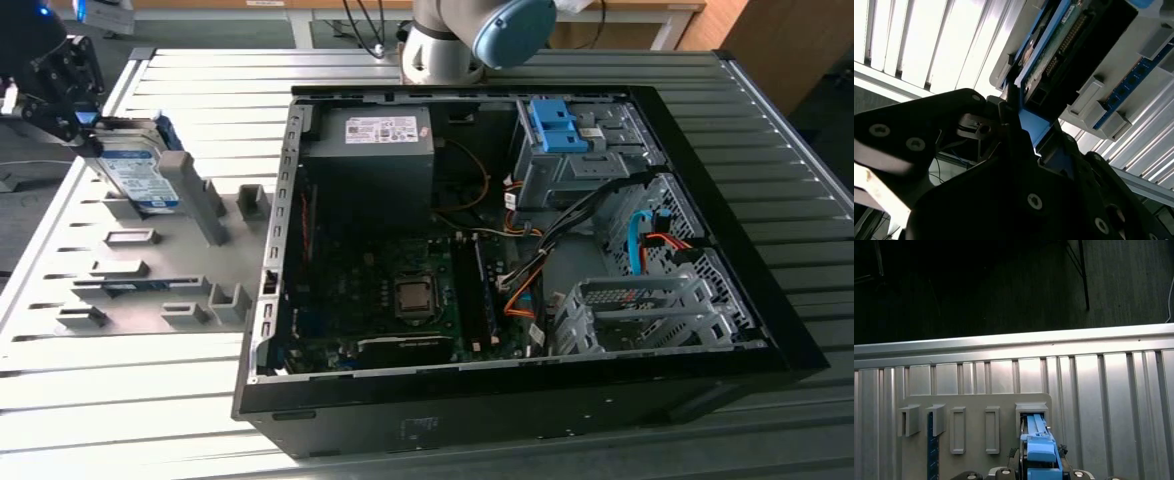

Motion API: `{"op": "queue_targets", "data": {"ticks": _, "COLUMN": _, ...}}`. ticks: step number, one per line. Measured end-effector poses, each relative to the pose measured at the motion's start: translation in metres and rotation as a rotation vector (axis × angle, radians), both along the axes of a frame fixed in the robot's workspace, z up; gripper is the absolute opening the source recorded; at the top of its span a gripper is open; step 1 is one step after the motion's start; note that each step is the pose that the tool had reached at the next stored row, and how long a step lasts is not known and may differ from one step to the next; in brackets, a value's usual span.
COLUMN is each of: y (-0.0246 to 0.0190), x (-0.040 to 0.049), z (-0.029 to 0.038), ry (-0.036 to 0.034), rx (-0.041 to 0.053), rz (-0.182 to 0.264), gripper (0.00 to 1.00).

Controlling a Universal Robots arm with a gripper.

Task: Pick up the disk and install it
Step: 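Pick up the disk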

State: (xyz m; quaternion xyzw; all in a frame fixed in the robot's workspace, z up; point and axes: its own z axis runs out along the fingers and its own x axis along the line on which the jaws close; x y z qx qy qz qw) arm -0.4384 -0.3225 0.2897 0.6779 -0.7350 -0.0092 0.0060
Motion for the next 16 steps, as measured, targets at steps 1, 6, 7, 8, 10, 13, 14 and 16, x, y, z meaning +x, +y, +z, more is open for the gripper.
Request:
{"op": "queue_targets", "data": {"ticks": 1, "y": 0.0000, "x": 0.0000, "z": 0.0000, "ry": 0.0000, "rx": 0.0000, "rz": 0.000, "gripper": 0.37}}
{"op": "queue_targets", "data": {"ticks": 6, "y": 0.0000, "x": 0.0000, "z": -0.0003, "ry": 0.0000, "rx": 0.0002, "rz": 0.010, "gripper": 0.37}}
{"op": "queue_targets", "data": {"ticks": 7, "y": 0.0000, "x": 0.0000, "z": -0.0005, "ry": 0.0000, "rx": 0.0001, "rz": 0.028, "gripper": 0.37}}
{"op": "queue_targets", "data": {"ticks": 8, "y": 0.0000, "x": 0.0000, "z": -0.0006, "ry": 0.0000, "rx": 0.0000, "rz": 0.046, "gripper": 0.37}}
{"op": "queue_targets", "data": {"ticks": 10, "y": 0.0000, "x": 0.0000, "z": -0.0007, "ry": 0.0000, "rx": 0.0001, "rz": 0.067, "gripper": 0.37}}
{"op": "queue_targets", "data": {"ticks": 13, "y": 0.0000, "x": 0.0000, "z": -0.0007, "ry": 0.0001, "rx": 0.0000, "rz": 0.069, "gripper": 0.37}}
{"op": "queue_targets", "data": {"ticks": 14, "y": 0.0000, "x": 0.0000, "z": -0.0007, "ry": 0.0000, "rx": 0.0000, "rz": 0.069, "gripper": 0.37}}
{"op": "queue_targets", "data": {"ticks": 16, "y": 0.0000, "x": 0.0000, "z": -0.0007, "ry": 0.0000, "rx": 0.0000, "rz": 0.070, "gripper": 0.37}}
